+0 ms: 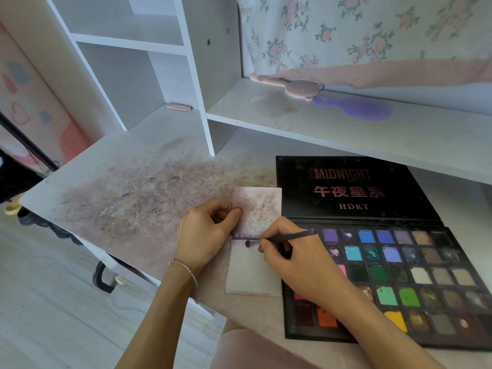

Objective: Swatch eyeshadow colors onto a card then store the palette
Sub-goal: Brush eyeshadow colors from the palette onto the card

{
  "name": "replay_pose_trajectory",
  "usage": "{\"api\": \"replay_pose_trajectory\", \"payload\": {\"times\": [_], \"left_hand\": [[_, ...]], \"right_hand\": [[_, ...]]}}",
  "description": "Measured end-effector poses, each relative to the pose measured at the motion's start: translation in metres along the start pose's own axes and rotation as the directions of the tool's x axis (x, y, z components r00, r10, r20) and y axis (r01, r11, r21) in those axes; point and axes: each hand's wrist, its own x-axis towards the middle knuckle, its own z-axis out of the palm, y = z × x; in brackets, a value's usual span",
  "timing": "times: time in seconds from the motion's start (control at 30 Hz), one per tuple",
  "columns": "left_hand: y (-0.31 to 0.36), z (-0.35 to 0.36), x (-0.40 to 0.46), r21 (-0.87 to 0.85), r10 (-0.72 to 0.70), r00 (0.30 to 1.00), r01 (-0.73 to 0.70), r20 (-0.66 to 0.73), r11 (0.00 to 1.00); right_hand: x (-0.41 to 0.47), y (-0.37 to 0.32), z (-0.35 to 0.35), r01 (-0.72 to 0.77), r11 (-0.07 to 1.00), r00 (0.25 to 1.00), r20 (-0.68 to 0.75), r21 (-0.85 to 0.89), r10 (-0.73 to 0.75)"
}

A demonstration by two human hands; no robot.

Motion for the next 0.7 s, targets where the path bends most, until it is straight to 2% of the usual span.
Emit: {"api": "replay_pose_trajectory", "payload": {"times": [0.1,0.23,0.47,0.6,0.7], "left_hand": [[0.001,0.0,0.0,-0.007,0.004,1.0,-0.004,0.004,1.0],[0.001,-0.001,-0.001,-0.017,0.002,1.0,-0.002,0.008,1.0],[0.001,-0.001,-0.001,-0.017,-0.003,1.0,0.003,0.011,1.0],[0.0,0.0,-0.001,0.0,0.009,1.0,-0.009,-0.002,1.0],[0.001,0.004,-0.003,0.047,0.006,0.999,-0.004,-0.043,0.999]], "right_hand": [[0.001,0.0,0.001,0.016,1.0,0.999,-0.042,0.005,-0.015],[0.001,-0.001,-0.003,0.065,0.996,0.982,-0.181,0.067,-0.052],[-0.001,0.003,-0.026,0.037,0.966,0.953,-0.301,0.257,0.043],[-0.008,0.008,-0.053,0.035,0.967,0.943,-0.327,0.252,0.052],[-0.019,0.013,-0.071,0.004,0.985,0.935,-0.349,0.175,0.059]]}}
